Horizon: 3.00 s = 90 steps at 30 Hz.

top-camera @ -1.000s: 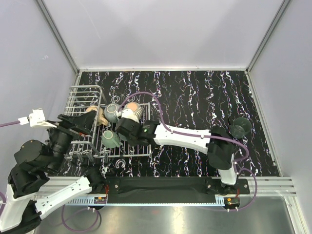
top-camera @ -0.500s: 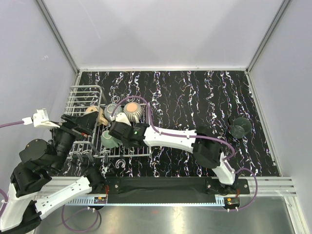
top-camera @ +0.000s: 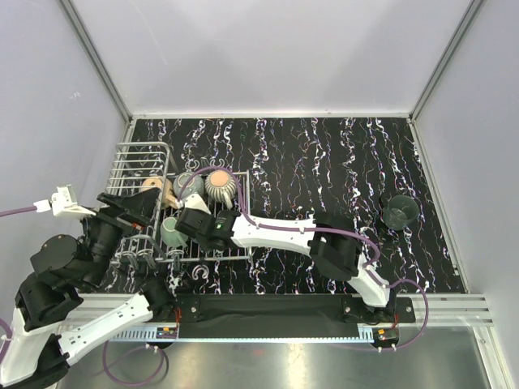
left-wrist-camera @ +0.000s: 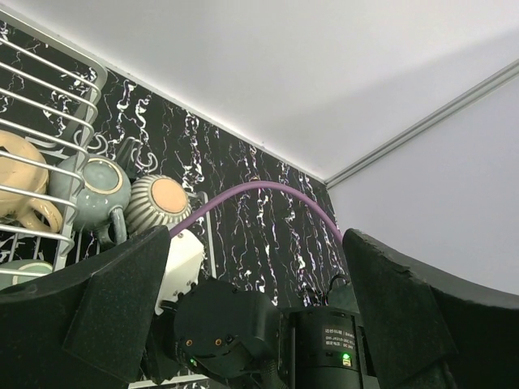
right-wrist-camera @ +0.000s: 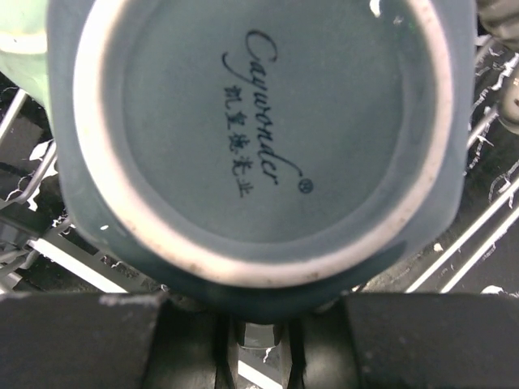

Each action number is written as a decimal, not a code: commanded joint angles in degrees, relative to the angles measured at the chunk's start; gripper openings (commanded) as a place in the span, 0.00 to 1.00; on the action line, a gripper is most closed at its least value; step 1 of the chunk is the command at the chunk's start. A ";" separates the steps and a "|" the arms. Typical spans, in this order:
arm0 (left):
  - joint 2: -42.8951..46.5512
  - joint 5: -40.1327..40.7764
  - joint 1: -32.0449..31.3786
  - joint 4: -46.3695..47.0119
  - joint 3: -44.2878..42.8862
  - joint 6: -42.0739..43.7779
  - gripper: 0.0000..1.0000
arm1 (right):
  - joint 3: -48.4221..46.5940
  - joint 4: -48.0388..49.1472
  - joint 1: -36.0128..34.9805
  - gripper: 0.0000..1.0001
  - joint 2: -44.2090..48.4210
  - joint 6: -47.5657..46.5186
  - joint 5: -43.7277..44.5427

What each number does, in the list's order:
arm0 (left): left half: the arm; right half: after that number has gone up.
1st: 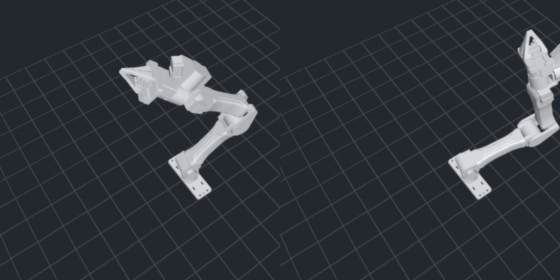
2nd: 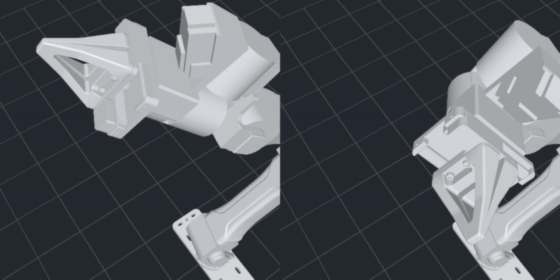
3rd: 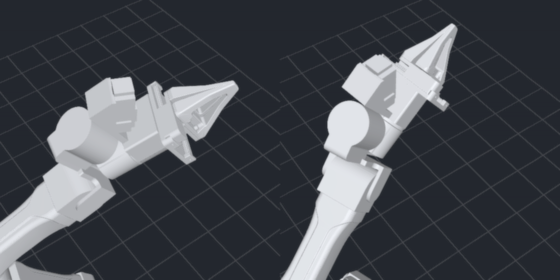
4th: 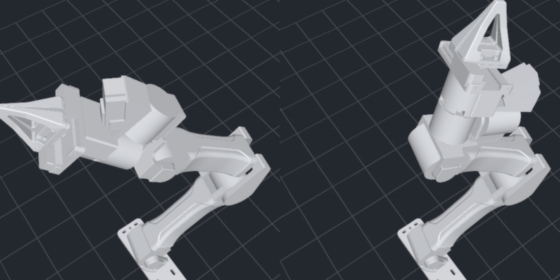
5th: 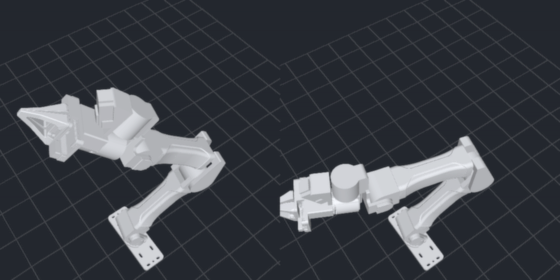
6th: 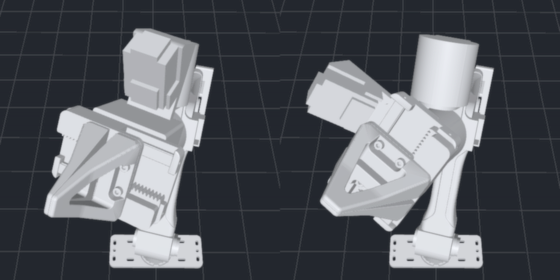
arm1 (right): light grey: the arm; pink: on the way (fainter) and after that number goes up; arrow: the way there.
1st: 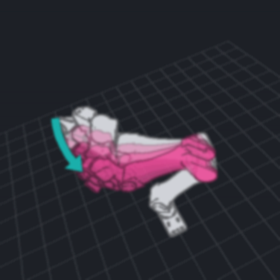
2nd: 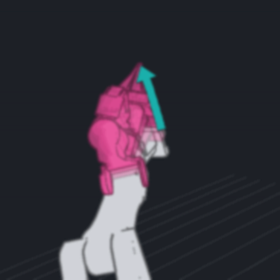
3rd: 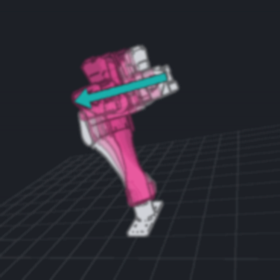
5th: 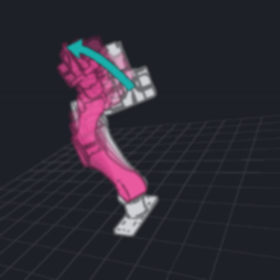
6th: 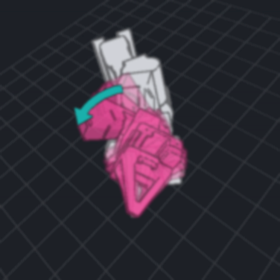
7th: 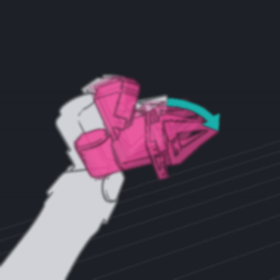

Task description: Load the cups into the dish rack

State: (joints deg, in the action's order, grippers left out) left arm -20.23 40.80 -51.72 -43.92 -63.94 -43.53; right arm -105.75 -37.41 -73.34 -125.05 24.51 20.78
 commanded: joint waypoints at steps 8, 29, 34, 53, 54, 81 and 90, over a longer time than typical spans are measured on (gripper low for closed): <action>-2.62 0.42 -0.22 1.65 0.13 -1.82 0.94 | -0.69 7.96 -0.57 0.24 1.13 -1.93 -0.12; -8.60 -3.53 -0.22 3.22 -1.36 -3.67 0.92 | 14.96 -0.91 -0.23 0.79 24.67 4.84 13.49; -12.28 -7.22 -0.31 4.11 -1.80 -4.28 0.92 | 20.84 -5.31 6.86 0.78 34.25 7.13 16.23; -27.84 -28.13 -0.31 10.08 0.05 -6.48 0.90 | 50.55 -7.42 83.69 0.90 62.21 9.85 -8.63; -29.33 -30.31 -0.31 10.26 -0.04 -6.66 0.89 | 51.60 -7.07 85.54 0.89 61.86 10.20 -9.86; -29.43 -37.54 -0.31 16.41 5.67 -5.52 0.87 | 54.25 -0.30 95.31 0.85 51.06 16.44 -5.21; -29.25 -36.40 -0.31 16.15 6.02 -5.51 0.88 | 55.39 2.87 95.31 0.53 48.33 14.07 -8.11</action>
State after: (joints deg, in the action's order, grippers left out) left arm -50.06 4.71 -51.83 -30.26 -58.35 -49.98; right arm -50.85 -37.26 21.76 -76.84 39.22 13.76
